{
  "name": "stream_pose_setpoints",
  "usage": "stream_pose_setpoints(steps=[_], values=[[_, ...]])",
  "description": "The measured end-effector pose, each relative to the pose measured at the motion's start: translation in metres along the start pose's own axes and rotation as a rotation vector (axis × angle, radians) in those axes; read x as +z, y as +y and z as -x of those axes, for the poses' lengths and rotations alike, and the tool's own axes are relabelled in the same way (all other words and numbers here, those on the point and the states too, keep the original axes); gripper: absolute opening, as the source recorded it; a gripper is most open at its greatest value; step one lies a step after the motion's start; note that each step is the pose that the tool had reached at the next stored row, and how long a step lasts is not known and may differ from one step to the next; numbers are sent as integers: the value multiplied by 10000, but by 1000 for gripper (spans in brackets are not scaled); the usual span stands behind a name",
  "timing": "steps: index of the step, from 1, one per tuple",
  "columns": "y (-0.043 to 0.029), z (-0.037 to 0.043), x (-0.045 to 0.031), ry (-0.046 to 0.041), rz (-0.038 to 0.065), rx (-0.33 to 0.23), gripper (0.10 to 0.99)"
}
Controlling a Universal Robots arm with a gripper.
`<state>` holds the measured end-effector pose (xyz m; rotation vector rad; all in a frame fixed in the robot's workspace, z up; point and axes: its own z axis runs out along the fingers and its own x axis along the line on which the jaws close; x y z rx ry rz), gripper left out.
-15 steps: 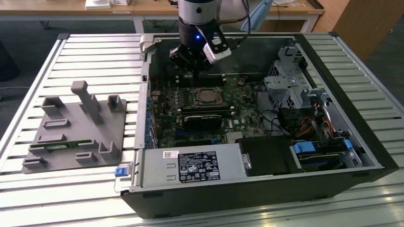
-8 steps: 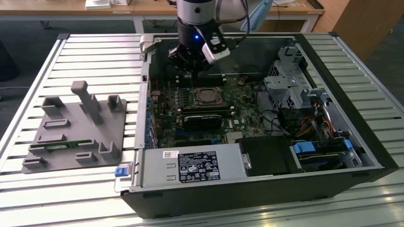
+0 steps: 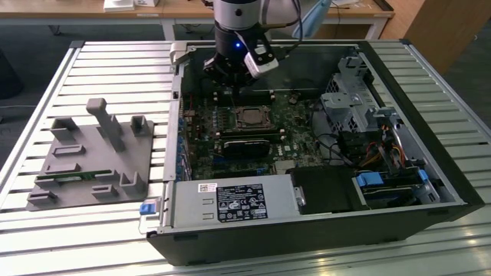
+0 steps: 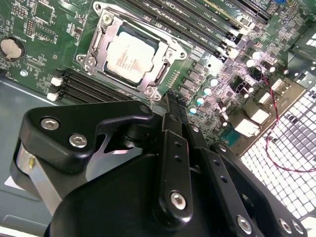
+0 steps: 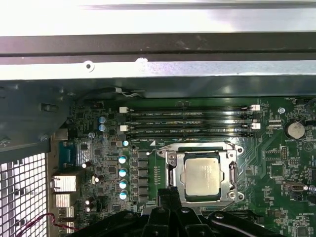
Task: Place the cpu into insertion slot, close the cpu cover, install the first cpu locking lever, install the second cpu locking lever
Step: 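Install the first cpu locking lever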
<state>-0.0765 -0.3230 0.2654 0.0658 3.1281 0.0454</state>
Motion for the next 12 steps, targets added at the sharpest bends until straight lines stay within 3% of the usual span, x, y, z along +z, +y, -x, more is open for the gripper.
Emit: stream_pose_setpoints(steps=[12], values=[[-2, -67, 1, -7, 1, 0, 114]])
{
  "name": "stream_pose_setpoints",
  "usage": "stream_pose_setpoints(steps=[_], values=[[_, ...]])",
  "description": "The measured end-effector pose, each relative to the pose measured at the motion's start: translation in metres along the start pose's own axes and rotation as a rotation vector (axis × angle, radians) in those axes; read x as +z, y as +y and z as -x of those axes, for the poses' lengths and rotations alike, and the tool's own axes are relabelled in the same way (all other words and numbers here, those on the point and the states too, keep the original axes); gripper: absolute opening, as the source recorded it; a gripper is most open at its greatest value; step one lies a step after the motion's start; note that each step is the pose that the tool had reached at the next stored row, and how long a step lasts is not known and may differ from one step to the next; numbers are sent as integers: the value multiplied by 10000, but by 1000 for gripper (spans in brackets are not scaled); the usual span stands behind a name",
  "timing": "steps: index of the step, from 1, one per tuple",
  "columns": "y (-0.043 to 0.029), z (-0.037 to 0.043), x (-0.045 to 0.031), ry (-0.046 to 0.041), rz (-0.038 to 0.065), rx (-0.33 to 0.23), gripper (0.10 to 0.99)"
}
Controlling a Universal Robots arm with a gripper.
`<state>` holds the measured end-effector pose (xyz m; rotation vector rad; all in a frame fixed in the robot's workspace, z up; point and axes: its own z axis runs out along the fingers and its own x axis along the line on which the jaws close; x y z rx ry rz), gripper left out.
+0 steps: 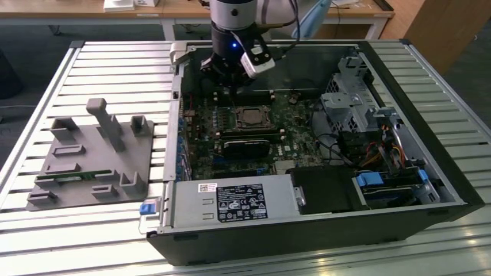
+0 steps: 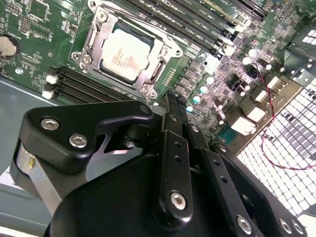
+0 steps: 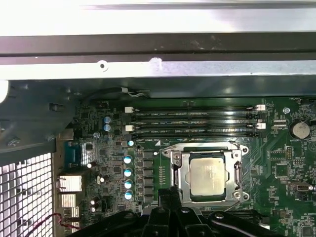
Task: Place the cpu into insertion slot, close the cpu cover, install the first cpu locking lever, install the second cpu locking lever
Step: 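Install the first cpu locking lever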
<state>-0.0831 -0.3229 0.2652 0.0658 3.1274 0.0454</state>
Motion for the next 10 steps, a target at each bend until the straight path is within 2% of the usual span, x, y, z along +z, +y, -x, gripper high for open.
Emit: stream_pose_setpoints(steps=[10], values=[[40, -122, 9, -1, 0, -1, 114]])
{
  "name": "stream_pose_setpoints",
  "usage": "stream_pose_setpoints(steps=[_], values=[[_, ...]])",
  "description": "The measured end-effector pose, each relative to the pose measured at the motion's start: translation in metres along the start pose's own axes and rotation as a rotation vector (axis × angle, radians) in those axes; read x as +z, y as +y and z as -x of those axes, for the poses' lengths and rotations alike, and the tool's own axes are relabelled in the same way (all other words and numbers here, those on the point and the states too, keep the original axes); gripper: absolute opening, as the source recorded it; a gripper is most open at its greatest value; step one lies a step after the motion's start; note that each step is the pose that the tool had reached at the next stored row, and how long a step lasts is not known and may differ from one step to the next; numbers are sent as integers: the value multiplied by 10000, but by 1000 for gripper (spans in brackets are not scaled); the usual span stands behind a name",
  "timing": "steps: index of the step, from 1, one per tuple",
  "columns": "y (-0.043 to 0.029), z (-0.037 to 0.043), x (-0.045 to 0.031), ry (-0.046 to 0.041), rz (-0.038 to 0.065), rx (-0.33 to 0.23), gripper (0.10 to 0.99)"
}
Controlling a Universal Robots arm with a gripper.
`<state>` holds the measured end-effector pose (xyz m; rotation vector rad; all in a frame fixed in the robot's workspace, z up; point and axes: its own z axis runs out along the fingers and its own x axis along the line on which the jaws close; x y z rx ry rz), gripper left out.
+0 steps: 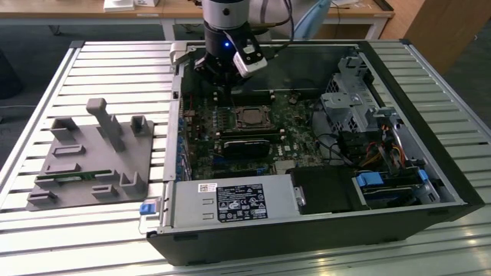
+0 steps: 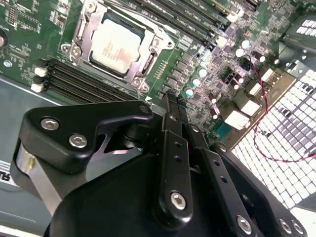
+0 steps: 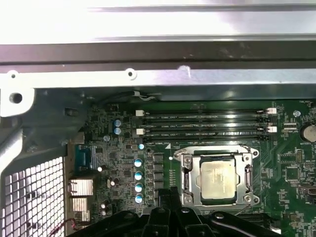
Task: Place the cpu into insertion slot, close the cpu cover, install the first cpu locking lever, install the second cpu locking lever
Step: 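Install the first cpu locking lever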
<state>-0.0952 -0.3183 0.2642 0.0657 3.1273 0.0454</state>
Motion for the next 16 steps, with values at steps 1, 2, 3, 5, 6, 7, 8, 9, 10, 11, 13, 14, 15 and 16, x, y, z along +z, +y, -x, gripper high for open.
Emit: stream_pose_setpoints(steps=[1, 2, 3, 5, 6, 7, 8, 9, 10, 11, 13, 14, 15, 16], values=[[9, -11, 2, 0, 0, 0, 114], [18, -20, 5, -1, 1, 2, 114], [27, -29, 9, 0, 0, 2, 114], [48, -41, 19, 1, 0, 1, 114], [61, -46, 26, 0, 0, 1, 114], [78, -50, 34, 0, 0, -1, 114], [94, -53, 43, -1, 1, -1, 114], [110, -56, 52, -1, 1, -2, 114], [125, -59, 58, -1, 1, -6, 114], [136, -60, 63, 1, -1, -9, 114], [154, -61, 73, 0, 0, -10, 114], [162, -63, 78, 0, 1, -12, 114], [172, -65, 82, 0, 0, -13, 114], [184, -67, 86, 1, 0, -14, 114]])
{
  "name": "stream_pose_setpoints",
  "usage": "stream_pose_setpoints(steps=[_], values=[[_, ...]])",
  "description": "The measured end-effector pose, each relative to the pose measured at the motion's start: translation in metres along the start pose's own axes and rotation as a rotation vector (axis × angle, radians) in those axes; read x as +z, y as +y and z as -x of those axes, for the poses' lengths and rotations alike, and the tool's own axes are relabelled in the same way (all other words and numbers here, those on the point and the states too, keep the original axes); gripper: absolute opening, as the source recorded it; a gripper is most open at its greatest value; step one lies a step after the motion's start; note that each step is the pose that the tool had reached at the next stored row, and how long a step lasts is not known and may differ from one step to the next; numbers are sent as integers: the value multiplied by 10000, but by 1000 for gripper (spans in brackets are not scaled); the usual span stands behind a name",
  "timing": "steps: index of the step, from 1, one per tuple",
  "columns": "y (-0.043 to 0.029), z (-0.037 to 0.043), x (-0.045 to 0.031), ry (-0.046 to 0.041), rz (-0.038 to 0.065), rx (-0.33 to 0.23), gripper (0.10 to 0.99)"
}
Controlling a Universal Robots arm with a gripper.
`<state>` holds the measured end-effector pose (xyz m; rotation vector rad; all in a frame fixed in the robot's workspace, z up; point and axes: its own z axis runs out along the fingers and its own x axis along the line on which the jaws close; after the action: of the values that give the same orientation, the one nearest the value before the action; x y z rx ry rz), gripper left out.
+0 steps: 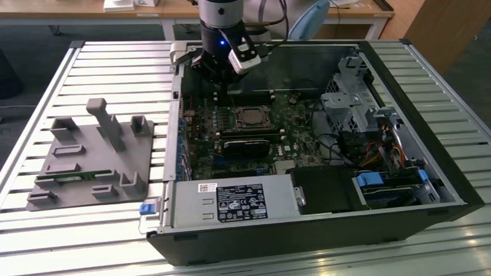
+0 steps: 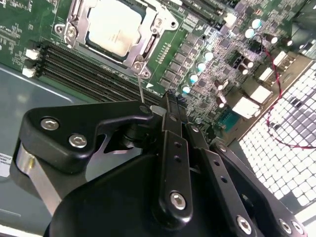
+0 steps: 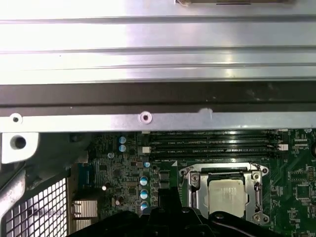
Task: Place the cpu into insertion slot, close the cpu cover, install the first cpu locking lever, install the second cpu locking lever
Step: 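Install the first cpu locking lever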
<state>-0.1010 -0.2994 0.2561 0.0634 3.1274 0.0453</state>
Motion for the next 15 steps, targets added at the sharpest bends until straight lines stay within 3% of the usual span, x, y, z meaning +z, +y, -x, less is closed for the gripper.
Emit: stream_pose_setpoints(steps=[9, 15], values=[[71, -5, 11, 0, 0, -16, 114], [79, 47, 13, 0, 1, -18, 114]])
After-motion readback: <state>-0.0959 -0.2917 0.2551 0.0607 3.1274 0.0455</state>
